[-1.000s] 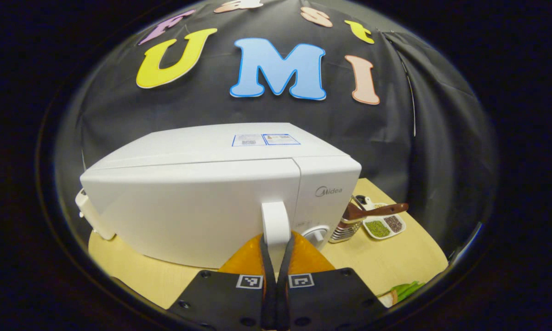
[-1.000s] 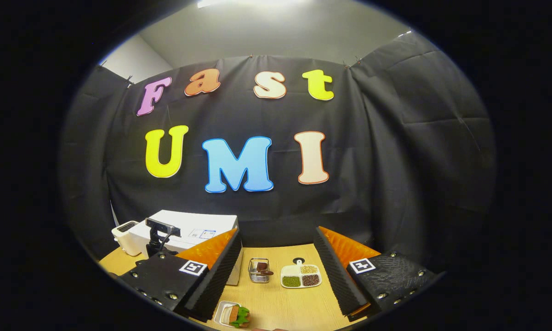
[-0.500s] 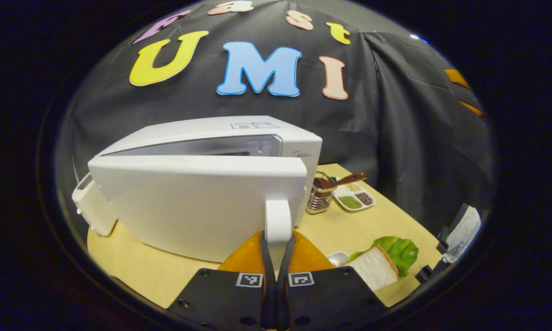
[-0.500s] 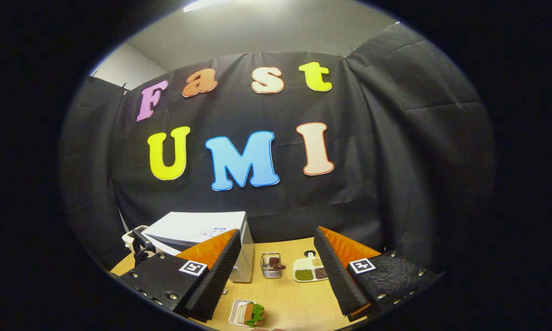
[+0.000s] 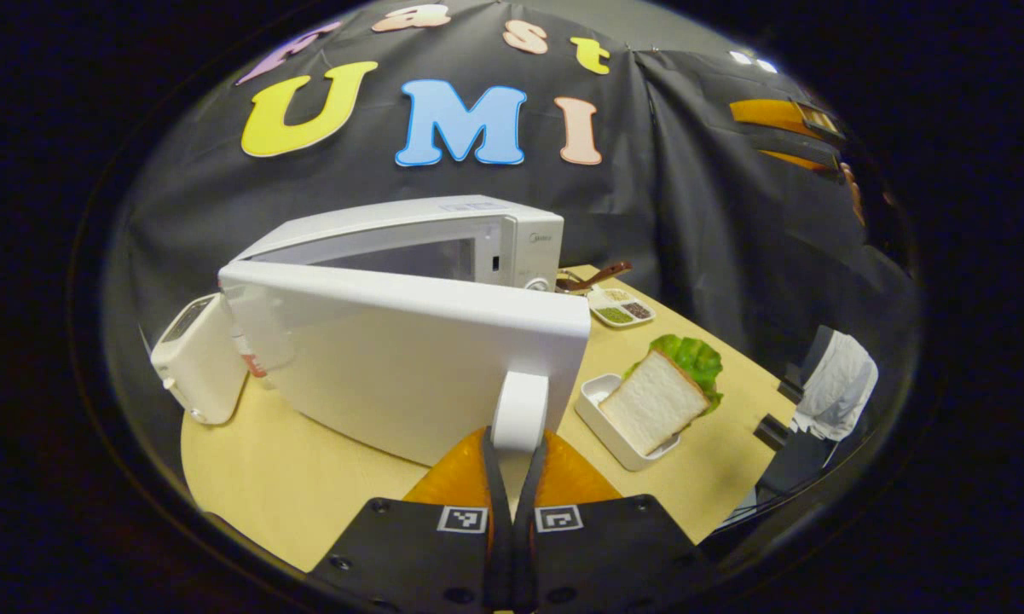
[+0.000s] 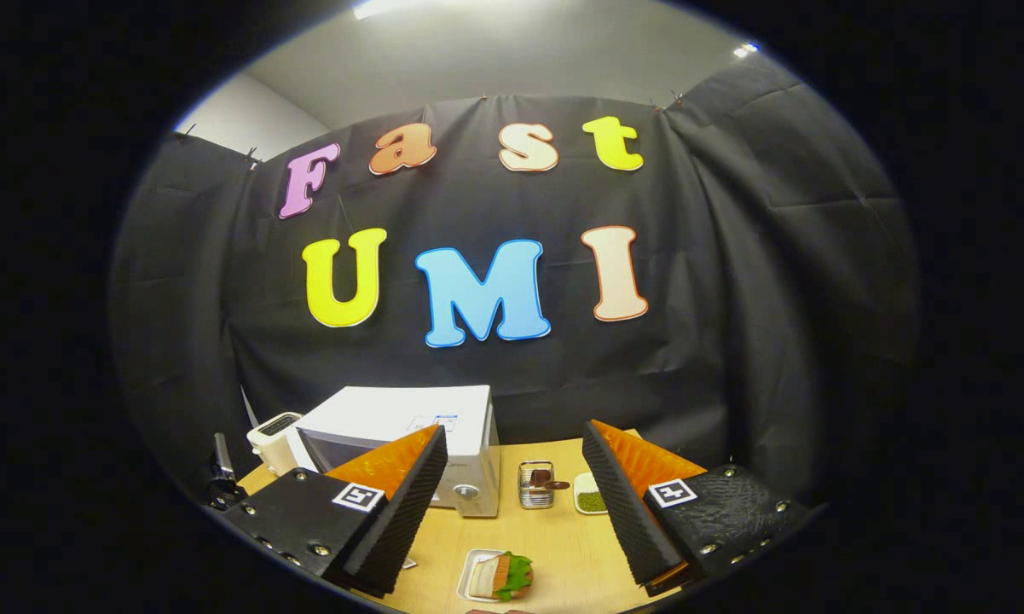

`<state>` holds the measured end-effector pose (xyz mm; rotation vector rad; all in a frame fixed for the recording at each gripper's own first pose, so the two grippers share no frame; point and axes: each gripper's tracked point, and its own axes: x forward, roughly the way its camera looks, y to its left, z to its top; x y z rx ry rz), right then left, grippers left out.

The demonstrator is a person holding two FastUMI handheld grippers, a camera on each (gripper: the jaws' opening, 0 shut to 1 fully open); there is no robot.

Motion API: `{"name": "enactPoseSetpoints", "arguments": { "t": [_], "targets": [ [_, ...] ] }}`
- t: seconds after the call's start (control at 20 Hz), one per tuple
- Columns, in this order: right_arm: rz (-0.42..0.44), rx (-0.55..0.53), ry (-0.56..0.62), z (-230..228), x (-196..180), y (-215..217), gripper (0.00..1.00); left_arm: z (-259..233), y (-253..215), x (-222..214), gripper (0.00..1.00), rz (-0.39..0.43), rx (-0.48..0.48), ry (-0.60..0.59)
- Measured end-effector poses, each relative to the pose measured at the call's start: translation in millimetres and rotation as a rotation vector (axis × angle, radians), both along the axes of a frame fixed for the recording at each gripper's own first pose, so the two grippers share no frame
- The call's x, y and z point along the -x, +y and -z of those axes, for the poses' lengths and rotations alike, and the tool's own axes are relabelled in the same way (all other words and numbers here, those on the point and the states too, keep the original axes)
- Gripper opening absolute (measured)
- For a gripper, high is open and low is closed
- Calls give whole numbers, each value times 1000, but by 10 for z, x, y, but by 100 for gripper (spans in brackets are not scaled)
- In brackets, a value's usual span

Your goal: Open the microwave oven with the left hand, put the food in, and close the microwave oven.

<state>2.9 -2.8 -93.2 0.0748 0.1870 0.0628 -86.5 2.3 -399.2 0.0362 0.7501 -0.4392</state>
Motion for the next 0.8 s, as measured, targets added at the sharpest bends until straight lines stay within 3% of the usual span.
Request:
{"name": "enactPoseSetpoints", "arguments": {
  "t": [0.4, 0.8],
  "targets": [
    [-64, -17, -6, -16, 77, 676, 96, -119, 925, 634, 6, -38, -37, 32],
    [-121, -16, 7, 60, 187, 1155, 97, -209, 2220, 1028, 6, -218, -62, 48]
  ]
}}
